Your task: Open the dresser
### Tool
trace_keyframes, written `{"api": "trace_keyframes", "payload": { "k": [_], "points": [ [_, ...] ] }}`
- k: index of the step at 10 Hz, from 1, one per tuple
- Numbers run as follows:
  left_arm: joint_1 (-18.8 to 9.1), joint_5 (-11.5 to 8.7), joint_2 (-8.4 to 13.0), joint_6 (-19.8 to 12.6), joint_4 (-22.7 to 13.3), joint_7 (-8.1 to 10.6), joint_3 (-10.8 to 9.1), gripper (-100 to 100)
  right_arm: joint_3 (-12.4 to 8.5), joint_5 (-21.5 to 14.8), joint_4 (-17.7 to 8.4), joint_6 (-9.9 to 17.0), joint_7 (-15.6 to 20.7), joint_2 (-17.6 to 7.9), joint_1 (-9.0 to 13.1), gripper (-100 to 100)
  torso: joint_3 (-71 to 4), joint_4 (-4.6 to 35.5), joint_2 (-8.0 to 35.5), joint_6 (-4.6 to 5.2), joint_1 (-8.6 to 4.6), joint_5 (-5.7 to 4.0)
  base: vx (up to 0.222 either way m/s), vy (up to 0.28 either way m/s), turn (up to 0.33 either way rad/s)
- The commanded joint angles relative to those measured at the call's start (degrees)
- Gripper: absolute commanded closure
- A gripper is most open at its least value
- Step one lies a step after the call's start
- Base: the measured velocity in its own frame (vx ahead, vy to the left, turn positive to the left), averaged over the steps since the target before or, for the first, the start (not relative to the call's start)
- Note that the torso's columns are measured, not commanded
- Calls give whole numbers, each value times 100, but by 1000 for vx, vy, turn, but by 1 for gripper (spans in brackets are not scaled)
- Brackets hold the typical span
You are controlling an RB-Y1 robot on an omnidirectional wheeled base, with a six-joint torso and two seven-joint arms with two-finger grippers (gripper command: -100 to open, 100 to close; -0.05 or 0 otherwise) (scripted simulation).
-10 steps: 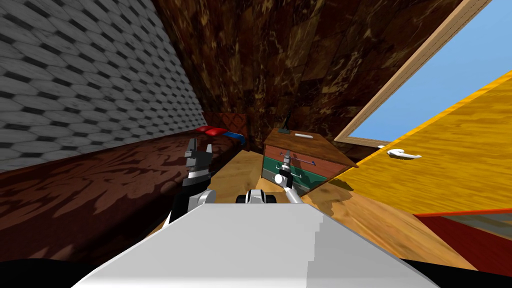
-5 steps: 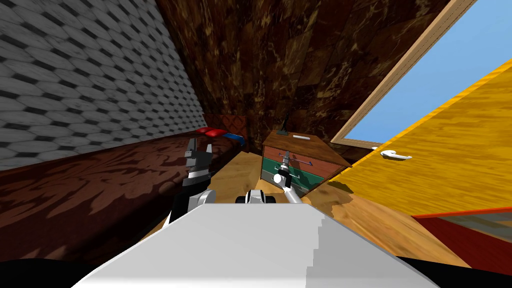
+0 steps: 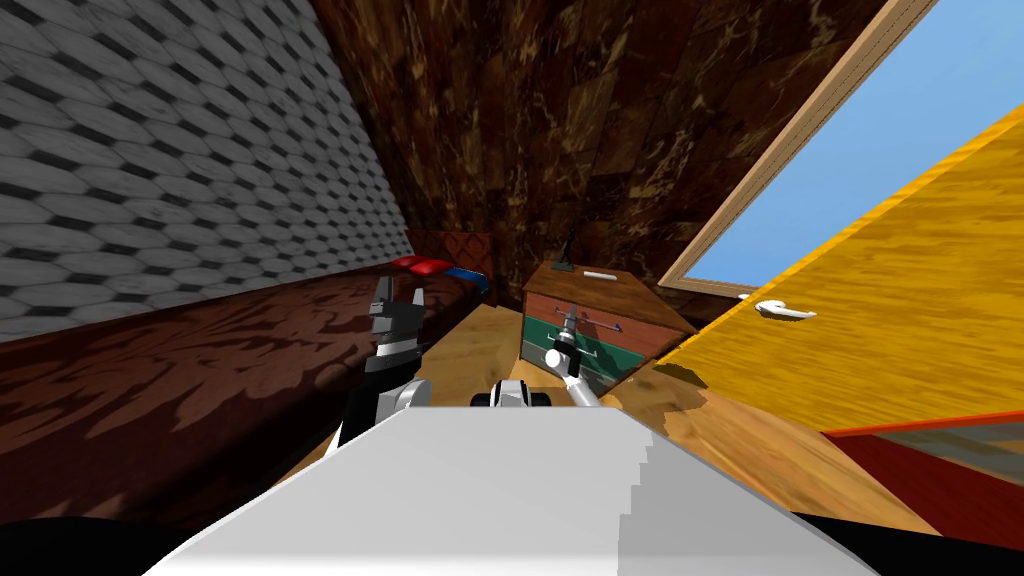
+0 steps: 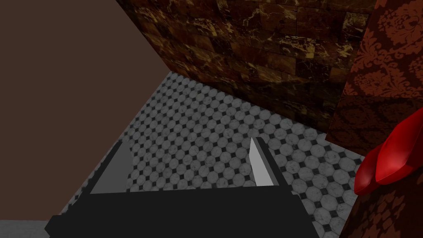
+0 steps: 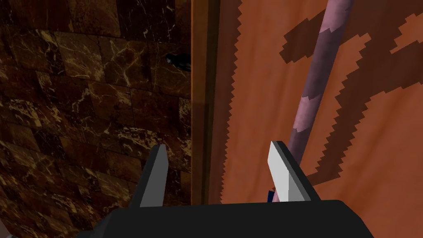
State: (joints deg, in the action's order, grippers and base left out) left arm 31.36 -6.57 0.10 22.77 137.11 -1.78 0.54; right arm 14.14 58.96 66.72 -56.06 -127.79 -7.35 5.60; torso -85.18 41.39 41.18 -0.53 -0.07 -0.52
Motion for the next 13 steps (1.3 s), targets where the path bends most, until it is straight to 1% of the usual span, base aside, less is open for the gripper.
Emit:
{"api": "trace_keyframes", "payload": {
  "k": [1, 3, 5, 6, 7, 8, 9, 10, 11, 13],
  "points": [
    [0, 0, 0, 0, 0, 0, 0, 0, 141, 173, -324, 112, -301, 167, 74, -100, 1, 1, -1, -10, 5, 0, 12, -29, -6],
    [0, 0, 0, 0, 0, 0, 0, 0, 205, 265, -441, 129, -488, 273, 108, -100, -6, 0, -11, -27, 20, 2, 10, -30, 31],
    [1, 0, 0, 0, 1, 0, 0, 0, 233, 303, -489, 138, -566, 348, 121, -100, 29, 61, 58, 37, 19, 44, 17, 1, 46],
    [1, 0, 0, 0, 1, 0, 0, 0, 207, 306, -420, 167, -486, 326, 116, -100, 57, 84, 102, 50, 12, 51, 17, 1, -1],
    [0, 0, 0, 0, 0, 0, 0, 0, 129, 349, -386, 304, -347, 387, 249, -100, 72, 94, 127, 53, 7, 52, 53, -40, -55],
    [1, 0, 0, 0, 0, 0, 0, 0, 164, 331, -410, 228, -420, 375, 202, -100, 67, 93, 118, 53, -6, 49, 35, -26, -8],
    [0, 0, 0, 0, 0, 0, 0, 0, 157, 335, -406, 249, -393, 380, 215, 100, 66, 90, 119, 53, 3, 50, 6, -4, 2],
    [0, 0, 0, 0, 0, 0, 0, 0, 163, 326, -383, 261, -348, 418, 224, 100, 67, 92, 121, 53, 13, 53, -72, 32, -36],
    [-2, 0, -1, 0, 0, 0, 1, 0, 165, 323, -376, 266, -333, 431, 227, 100, 67, 57, 115, 46, 15, 34, -166, 64, -15],
    [-3, 0, -1, -1, 0, 0, 1, 0, 172, 312, -346, 285, -270, 483, 240, 100, 62, 69, 109, 50, 3, 38, -188, 79, -22]
  ]
}}
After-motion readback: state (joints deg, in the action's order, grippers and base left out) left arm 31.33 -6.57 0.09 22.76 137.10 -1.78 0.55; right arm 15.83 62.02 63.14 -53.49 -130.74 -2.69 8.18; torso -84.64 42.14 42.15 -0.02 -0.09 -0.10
